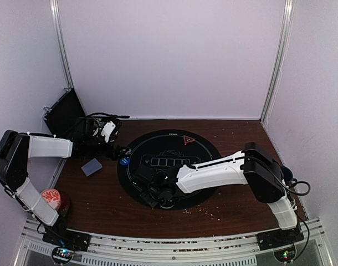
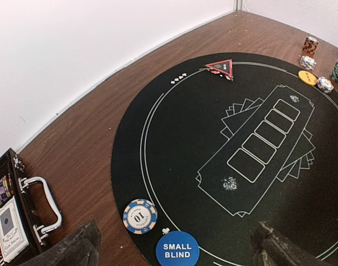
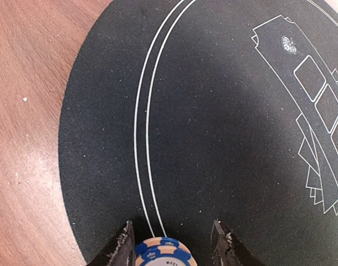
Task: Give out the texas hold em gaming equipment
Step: Place the poker chips pile in the dealer area.
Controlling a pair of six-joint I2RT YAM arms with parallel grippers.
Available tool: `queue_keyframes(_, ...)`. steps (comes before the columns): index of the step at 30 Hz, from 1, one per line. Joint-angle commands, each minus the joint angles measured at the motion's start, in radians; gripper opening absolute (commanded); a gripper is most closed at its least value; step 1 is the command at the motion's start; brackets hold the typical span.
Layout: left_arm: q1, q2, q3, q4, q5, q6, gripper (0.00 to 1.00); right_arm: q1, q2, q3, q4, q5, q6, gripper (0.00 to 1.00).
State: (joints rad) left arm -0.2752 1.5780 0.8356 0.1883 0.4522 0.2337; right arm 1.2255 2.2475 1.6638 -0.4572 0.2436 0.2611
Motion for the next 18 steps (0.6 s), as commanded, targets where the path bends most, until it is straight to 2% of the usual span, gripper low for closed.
queue_keyframes(1, 0.007, 0.002, -0.001, 0.046, 0.013, -0.001, 0.98, 0.005, -0.015, -0.018, -0.113, 0.041, -0.014, 0.47)
queue_keyframes(10, 0.007, 0.001, -0.001, 0.046, 0.013, -0.001, 0.98, 0.009, -0.023, -0.013, -0.114, 0.039, -0.021, 0.49)
queue_keyframes(18, 0.007, 0.003, -0.001, 0.048, 0.011, -0.002, 0.98, 0.009, -0.134, -0.042, -0.044, 0.063, -0.017, 0.75)
